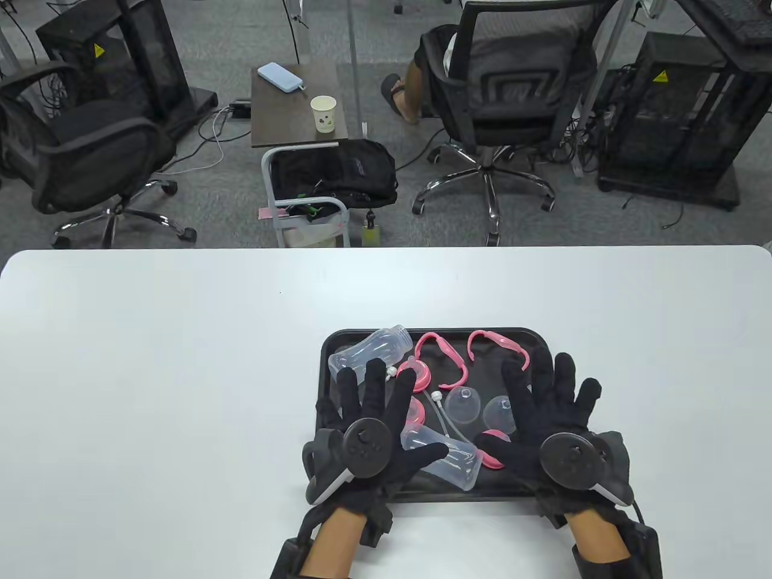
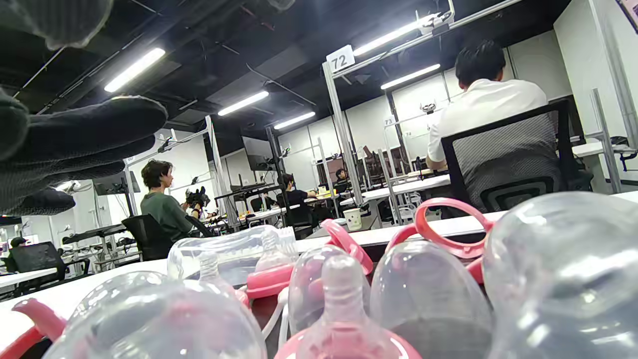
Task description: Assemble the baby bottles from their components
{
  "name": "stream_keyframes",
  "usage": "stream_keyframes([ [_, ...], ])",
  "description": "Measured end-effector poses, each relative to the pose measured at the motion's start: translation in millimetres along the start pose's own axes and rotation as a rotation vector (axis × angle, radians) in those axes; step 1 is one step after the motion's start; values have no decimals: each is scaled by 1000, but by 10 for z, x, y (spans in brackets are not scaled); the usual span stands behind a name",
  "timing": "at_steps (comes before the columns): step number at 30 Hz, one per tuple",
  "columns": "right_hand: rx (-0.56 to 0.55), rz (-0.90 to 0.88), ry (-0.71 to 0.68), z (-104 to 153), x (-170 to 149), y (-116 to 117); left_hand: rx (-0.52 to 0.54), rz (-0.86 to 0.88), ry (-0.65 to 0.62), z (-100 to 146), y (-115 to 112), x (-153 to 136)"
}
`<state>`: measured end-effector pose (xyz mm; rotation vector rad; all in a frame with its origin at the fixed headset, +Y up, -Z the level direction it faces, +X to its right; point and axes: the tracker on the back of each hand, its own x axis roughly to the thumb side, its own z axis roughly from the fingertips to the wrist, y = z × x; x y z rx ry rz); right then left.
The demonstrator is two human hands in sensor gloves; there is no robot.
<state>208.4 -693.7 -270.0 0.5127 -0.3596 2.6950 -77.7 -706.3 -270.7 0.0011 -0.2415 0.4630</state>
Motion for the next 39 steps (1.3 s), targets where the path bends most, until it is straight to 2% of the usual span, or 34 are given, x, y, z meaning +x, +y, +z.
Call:
stream_keyframes([
  [18,7,-20,-6,4,49,-32,-4,20,12,36,55,25],
  [24,-10,-41,-8,11,72,-91,7,30,51,14,210,38],
  [29,-8,-53,0,9,47,-104,-44,-75,100,-139,490,-33],
  [34,-12,-65,9,7,24,-122,-82,-118,161,-418,809,-110],
  [39,-9,-84,39,6,-42,-150,-141,-124,228,-743,906,-169],
])
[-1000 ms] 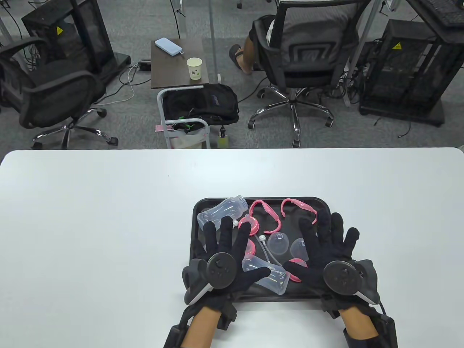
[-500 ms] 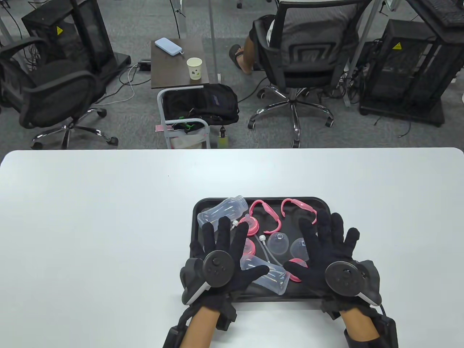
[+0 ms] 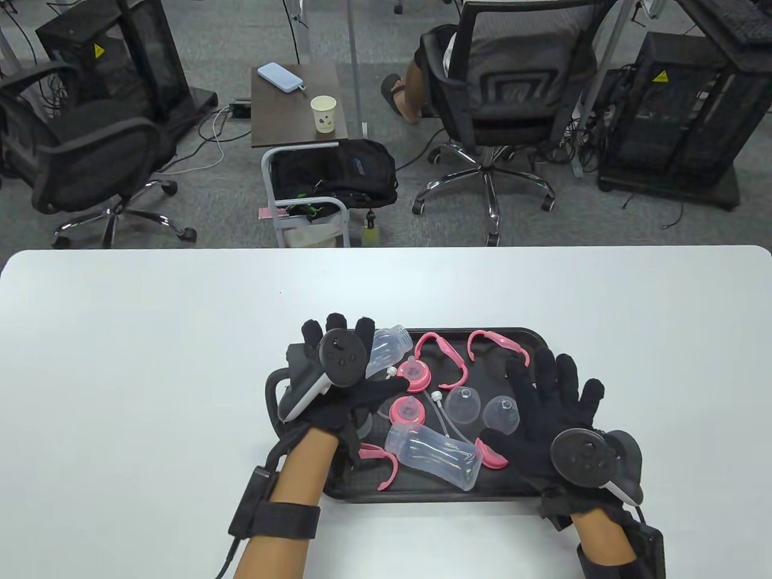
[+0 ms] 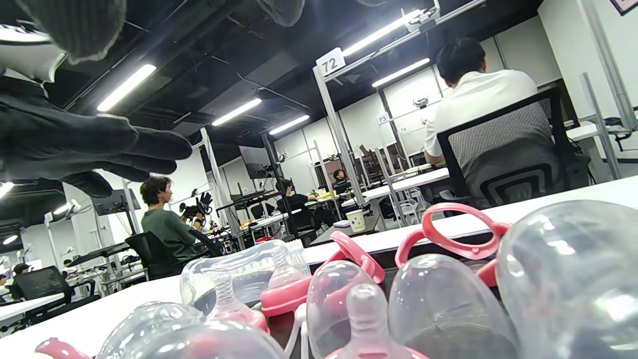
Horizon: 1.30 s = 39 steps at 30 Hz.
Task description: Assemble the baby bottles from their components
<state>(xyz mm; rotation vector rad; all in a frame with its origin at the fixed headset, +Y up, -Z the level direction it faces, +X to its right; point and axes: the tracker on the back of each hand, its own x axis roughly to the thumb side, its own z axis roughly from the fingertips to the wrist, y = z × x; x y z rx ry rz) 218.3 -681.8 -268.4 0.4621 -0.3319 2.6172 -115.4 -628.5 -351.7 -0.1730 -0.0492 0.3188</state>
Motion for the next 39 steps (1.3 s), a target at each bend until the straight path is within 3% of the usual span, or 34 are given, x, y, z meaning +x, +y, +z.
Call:
stream_keyframes([
  [6,-5,-15,45,1,-102,-44,-44,-105,100,-456,-35,35],
  [16,-6,-32,95,0,-239,-91,-192,-132,247,-1039,-371,-76],
  [22,7,-42,112,-11,-288,-66,-236,-79,261,-1164,-477,-115],
  [39,19,-47,117,-14,-292,-56,-311,-186,296,-1278,-751,-163],
])
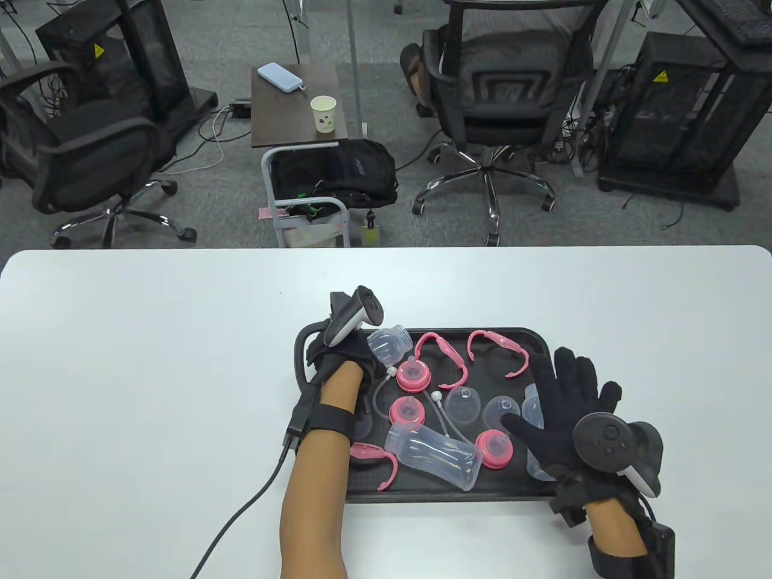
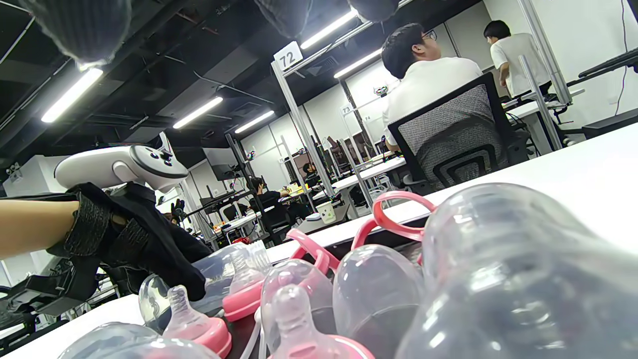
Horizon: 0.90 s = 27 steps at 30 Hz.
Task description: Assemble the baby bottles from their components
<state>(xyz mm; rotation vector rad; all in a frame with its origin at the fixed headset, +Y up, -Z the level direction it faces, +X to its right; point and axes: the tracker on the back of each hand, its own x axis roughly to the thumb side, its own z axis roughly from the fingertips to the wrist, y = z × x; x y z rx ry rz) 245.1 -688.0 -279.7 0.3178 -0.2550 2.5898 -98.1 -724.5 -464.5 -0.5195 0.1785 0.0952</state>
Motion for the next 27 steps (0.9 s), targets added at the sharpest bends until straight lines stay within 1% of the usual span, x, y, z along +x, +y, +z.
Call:
stream_keyframes([
  [2,-1,-3,1,-1,-4,-3,-19,-7,15,-25,-19,-11],
  [10,5,-5,8,-1,-13,-5,-25,16,6,-69,-38,-38],
  [14,4,-7,10,-2,-16,-10,-9,13,-8,-72,-40,-48],
  [17,13,-10,16,-5,-23,-12,28,24,-38,-45,-22,-72],
  [21,10,-14,21,-3,-33,-23,75,47,-68,60,61,-104],
  [24,10,-27,18,-1,-29,-23,147,61,-105,198,150,-132],
  [27,10,-31,15,-1,-31,-24,210,85,-152,387,231,-164],
])
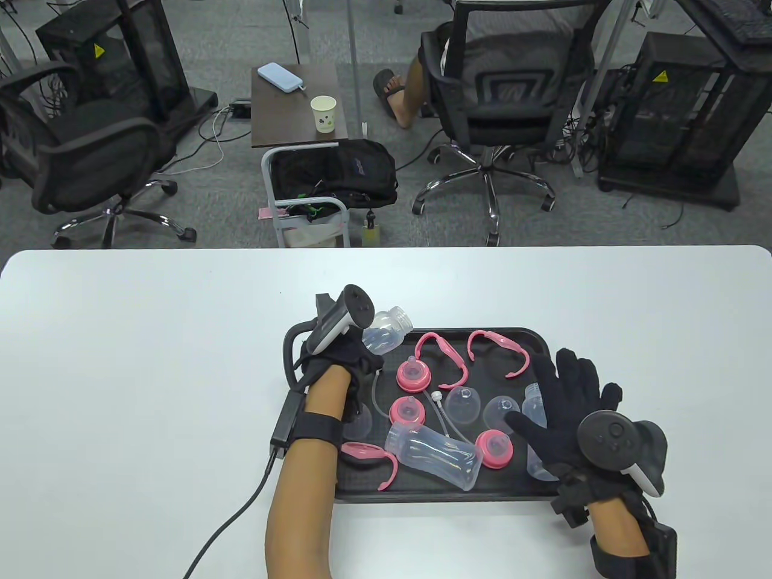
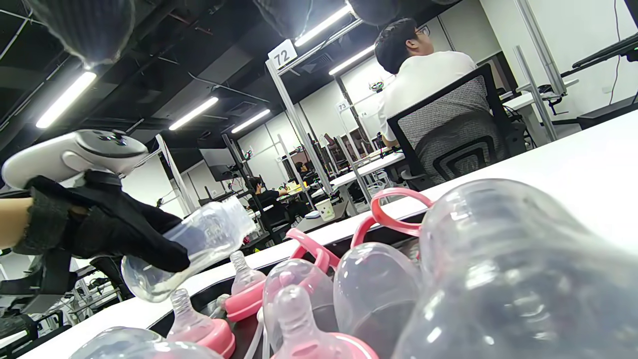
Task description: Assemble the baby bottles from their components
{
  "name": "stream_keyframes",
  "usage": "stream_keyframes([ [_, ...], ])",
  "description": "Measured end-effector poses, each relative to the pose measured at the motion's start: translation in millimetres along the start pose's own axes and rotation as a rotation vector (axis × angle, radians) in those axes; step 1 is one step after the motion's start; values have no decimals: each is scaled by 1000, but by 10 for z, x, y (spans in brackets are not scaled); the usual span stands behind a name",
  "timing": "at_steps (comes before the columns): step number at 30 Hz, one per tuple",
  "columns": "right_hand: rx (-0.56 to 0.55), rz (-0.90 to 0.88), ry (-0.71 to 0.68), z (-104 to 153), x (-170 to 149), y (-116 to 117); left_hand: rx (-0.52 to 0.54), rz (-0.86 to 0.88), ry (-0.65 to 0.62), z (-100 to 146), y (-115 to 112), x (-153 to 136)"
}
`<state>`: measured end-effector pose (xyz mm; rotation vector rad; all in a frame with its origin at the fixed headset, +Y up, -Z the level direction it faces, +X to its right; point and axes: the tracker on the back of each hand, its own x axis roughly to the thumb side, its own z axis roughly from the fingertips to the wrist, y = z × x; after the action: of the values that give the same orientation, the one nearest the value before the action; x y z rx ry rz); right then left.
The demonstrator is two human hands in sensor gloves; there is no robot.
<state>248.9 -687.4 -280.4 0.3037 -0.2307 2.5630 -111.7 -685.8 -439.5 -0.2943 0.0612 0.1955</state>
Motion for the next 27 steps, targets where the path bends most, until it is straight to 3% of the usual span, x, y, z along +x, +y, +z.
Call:
stream_keyframes([
  [7,-3,-11,-11,7,15,-10,144,33,-123,454,155,-10],
  [12,-2,-15,-11,15,14,-7,178,187,-190,774,164,-89],
  [27,18,-8,-9,19,25,42,258,400,-332,1443,-137,-107],
])
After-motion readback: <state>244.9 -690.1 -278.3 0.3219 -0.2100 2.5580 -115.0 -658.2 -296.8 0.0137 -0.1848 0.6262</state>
